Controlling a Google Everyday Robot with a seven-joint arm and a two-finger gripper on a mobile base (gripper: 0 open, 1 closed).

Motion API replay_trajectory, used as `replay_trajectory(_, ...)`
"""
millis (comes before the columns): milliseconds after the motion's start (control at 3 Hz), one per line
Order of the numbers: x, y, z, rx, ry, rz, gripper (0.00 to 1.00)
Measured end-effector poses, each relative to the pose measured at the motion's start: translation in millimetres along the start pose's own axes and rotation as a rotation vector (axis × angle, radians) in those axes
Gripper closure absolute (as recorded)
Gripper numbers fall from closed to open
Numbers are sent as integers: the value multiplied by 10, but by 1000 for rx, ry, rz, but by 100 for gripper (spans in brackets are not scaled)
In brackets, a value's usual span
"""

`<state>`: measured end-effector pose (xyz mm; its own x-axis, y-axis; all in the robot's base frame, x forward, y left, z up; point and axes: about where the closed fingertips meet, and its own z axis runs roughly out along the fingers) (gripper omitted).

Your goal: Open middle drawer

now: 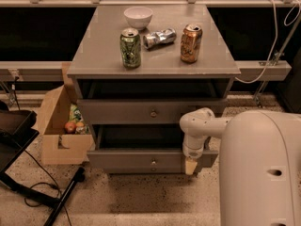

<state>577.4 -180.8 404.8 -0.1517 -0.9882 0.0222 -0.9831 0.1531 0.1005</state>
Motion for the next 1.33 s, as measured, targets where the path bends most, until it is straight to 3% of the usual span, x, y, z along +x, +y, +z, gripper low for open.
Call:
replay_trajectory(667, 61, 201, -178, -14, 68, 30, 88)
replay_trajectory(1000, 61, 199, -163, -14, 68, 30, 100)
replay_trajectory(1333, 82, 418, -235, -18, 83, 60, 100)
